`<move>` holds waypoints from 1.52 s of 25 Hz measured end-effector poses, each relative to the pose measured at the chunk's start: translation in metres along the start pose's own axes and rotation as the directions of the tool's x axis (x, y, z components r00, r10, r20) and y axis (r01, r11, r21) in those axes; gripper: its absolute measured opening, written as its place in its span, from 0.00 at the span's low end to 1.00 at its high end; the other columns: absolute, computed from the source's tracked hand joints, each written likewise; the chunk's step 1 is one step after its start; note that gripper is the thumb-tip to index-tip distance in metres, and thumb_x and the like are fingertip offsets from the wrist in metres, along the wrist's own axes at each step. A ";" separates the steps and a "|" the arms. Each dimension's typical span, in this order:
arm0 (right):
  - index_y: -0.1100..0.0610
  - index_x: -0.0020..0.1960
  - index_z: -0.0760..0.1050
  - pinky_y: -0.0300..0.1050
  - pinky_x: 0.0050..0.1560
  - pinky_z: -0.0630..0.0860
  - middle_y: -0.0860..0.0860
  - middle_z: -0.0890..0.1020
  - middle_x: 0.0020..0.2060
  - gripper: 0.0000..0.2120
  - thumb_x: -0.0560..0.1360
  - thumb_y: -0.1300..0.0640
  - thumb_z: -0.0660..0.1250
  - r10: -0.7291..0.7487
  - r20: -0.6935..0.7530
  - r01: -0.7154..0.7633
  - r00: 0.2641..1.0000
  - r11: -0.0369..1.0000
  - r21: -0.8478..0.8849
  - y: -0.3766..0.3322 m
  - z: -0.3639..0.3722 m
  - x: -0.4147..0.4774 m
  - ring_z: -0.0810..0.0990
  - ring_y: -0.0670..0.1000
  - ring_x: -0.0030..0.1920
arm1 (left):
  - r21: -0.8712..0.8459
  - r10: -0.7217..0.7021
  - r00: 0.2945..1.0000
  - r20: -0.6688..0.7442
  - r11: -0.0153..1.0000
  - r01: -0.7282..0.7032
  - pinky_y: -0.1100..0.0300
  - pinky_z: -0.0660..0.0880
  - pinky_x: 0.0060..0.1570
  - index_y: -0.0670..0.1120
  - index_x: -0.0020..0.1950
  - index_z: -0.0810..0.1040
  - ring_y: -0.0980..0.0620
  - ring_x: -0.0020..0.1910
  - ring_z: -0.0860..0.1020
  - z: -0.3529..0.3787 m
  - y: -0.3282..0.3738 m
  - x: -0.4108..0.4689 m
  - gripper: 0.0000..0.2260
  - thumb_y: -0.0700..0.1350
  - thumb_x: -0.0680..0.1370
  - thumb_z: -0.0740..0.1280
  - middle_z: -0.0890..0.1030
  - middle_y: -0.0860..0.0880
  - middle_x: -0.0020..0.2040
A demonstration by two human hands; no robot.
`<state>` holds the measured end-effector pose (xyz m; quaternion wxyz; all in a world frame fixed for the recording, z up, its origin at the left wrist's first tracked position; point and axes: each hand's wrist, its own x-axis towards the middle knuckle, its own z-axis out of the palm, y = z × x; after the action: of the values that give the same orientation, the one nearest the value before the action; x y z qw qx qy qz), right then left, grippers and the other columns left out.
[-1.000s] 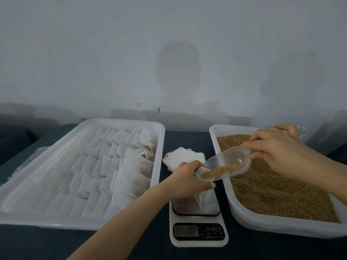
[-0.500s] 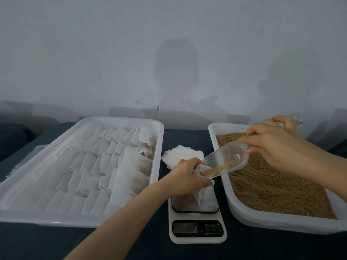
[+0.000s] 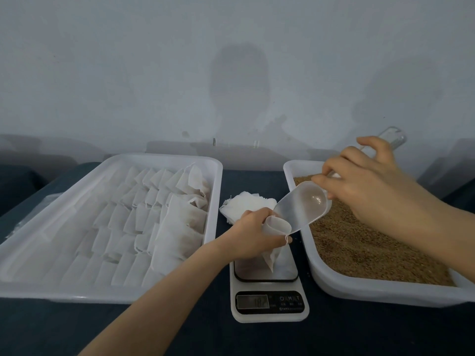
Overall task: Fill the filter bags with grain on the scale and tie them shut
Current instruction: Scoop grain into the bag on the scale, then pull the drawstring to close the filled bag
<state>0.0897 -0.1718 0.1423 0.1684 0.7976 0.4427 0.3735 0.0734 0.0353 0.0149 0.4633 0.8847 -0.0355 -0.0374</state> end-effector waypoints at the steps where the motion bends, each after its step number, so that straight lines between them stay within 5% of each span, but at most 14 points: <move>1: 0.62 0.45 0.81 0.60 0.61 0.56 0.58 0.79 0.39 0.20 0.61 0.76 0.58 -0.017 -0.032 0.016 0.999 1.000 -0.019 -0.003 -0.003 0.000 0.79 0.61 0.42 | -0.005 -0.001 1.000 0.001 1.000 0.001 0.49 0.75 0.60 0.53 0.62 0.71 0.49 0.57 0.75 0.000 0.000 0.000 0.22 0.56 0.71 0.73 0.74 0.48 0.61; 4: 0.63 0.48 0.80 0.61 0.61 0.57 0.59 0.80 0.41 0.23 0.66 0.72 0.49 -0.045 -0.078 0.040 0.996 0.998 -0.055 -0.005 -0.009 -0.004 0.80 0.61 0.44 | -0.015 -0.002 1.000 0.003 1.000 0.002 0.49 0.75 0.60 0.53 0.63 0.71 0.48 0.58 0.75 0.000 -0.001 0.000 0.23 0.56 0.71 0.73 0.74 0.48 0.61; 8: 0.60 0.52 0.81 0.59 0.57 0.64 0.58 0.82 0.46 0.16 0.64 0.68 0.74 0.337 0.015 -0.337 0.941 0.941 0.019 0.010 0.004 -0.025 0.79 0.60 0.47 | 0.001 0.001 1.000 0.001 1.000 -0.001 0.49 0.76 0.59 0.53 0.62 0.72 0.48 0.57 0.75 -0.001 0.000 0.000 0.22 0.57 0.72 0.72 0.74 0.48 0.60; 11: 0.58 0.53 0.80 0.51 0.43 0.76 0.57 0.81 0.46 0.10 0.74 0.56 0.67 0.621 0.300 -0.680 0.724 0.717 0.157 0.016 0.037 -0.049 0.79 0.57 0.41 | 0.009 0.004 1.000 0.005 1.000 -0.004 0.49 0.76 0.59 0.53 0.63 0.71 0.48 0.57 0.75 -0.001 0.001 -0.002 0.21 0.56 0.73 0.72 0.73 0.48 0.61; 13: 0.56 0.51 0.80 0.42 0.31 0.72 0.53 0.80 0.41 0.09 0.76 0.53 0.65 0.646 0.538 -0.829 0.541 0.516 0.213 0.014 0.066 -0.063 0.78 0.50 0.34 | 0.013 0.007 1.000 0.006 1.000 -0.007 0.49 0.76 0.59 0.53 0.62 0.71 0.48 0.57 0.75 -0.001 0.001 -0.003 0.21 0.57 0.73 0.71 0.73 0.48 0.61; 16: 0.56 0.50 0.80 0.37 0.28 0.67 0.50 0.80 0.39 0.07 0.76 0.55 0.66 0.617 0.662 -0.899 0.425 0.376 0.227 0.008 0.101 -0.078 0.78 0.47 0.32 | 0.015 0.007 1.000 0.006 1.000 -0.007 0.49 0.76 0.59 0.54 0.62 0.71 0.49 0.57 0.75 -0.001 0.000 -0.003 0.21 0.57 0.72 0.72 0.73 0.48 0.61; 23: 0.56 0.50 0.81 0.38 0.33 0.69 0.50 0.79 0.39 0.08 0.75 0.53 0.68 0.571 0.745 -0.909 0.345 0.400 0.115 0.003 0.122 -0.083 0.75 0.45 0.35 | 0.022 0.008 1.000 0.017 1.000 -0.008 0.50 0.76 0.59 0.55 0.62 0.70 0.49 0.57 0.75 0.000 -0.002 0.000 0.22 0.58 0.72 0.71 0.73 0.49 0.61; 26: 0.55 0.51 0.80 0.48 0.48 0.76 0.51 0.80 0.43 0.10 0.76 0.50 0.66 0.549 0.783 -0.878 0.293 0.479 -0.007 0.003 0.117 -0.078 0.78 0.50 0.43 | 0.032 0.011 1.000 0.012 0.999 -0.011 0.50 0.76 0.59 0.54 0.62 0.70 0.49 0.57 0.75 -0.001 -0.002 0.000 0.22 0.58 0.72 0.71 0.73 0.49 0.61; 27: 0.55 0.52 0.79 0.51 0.54 0.74 0.52 0.80 0.46 0.11 0.76 0.49 0.65 0.575 0.753 -0.840 0.320 0.540 -0.055 0.002 0.114 -0.075 0.77 0.52 0.47 | 0.027 0.010 1.000 0.014 1.000 -0.010 0.50 0.76 0.59 0.54 0.62 0.71 0.49 0.57 0.75 -0.001 -0.001 0.000 0.22 0.57 0.72 0.71 0.73 0.49 0.61; 29: 0.55 0.60 0.76 0.53 0.58 0.72 0.53 0.78 0.54 0.15 0.77 0.49 0.64 0.619 0.606 -0.800 0.498 0.599 0.046 -0.007 0.100 -0.066 0.76 0.53 0.52 | 0.011 0.009 1.000 0.017 1.000 -0.009 0.50 0.76 0.59 0.54 0.62 0.71 0.49 0.57 0.75 0.000 0.000 -0.001 0.22 0.57 0.72 0.72 0.73 0.48 0.61; 31: 0.49 0.64 0.73 0.39 0.49 0.73 0.49 0.78 0.52 0.17 0.76 0.50 0.64 0.570 0.456 -0.729 0.684 0.517 0.448 -0.025 0.075 -0.047 0.76 0.44 0.48 | 0.004 0.008 1.000 0.013 1.000 -0.008 0.49 0.76 0.59 0.54 0.62 0.71 0.48 0.56 0.76 0.000 0.000 -0.002 0.22 0.57 0.72 0.72 0.73 0.48 0.60; 33: 0.41 0.60 0.74 0.30 0.39 0.68 0.41 0.77 0.45 0.15 0.73 0.45 0.63 0.414 0.397 -0.567 0.819 0.475 0.673 -0.047 0.050 -0.025 0.74 0.37 0.41 | 0.000 0.008 1.000 0.011 1.000 -0.008 0.49 0.76 0.59 0.53 0.62 0.71 0.48 0.56 0.76 0.000 0.000 -0.001 0.22 0.57 0.72 0.72 0.74 0.47 0.60; 38: 0.43 0.54 0.79 0.34 0.37 0.73 0.41 0.79 0.37 0.11 0.74 0.43 0.65 0.263 0.494 -0.550 0.829 0.546 0.632 -0.078 0.050 -0.007 0.77 0.39 0.37 | 0.022 0.065 0.998 0.021 0.998 -0.065 0.48 0.73 0.61 0.50 0.60 0.72 0.49 0.59 0.73 -0.002 -0.001 -0.002 0.20 0.53 0.72 0.73 0.76 0.49 0.57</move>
<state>0.0795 -0.1318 0.0596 -0.1962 0.9264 0.3189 0.0399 0.0720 0.0370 0.0153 0.4538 0.8879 -0.0692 -0.0308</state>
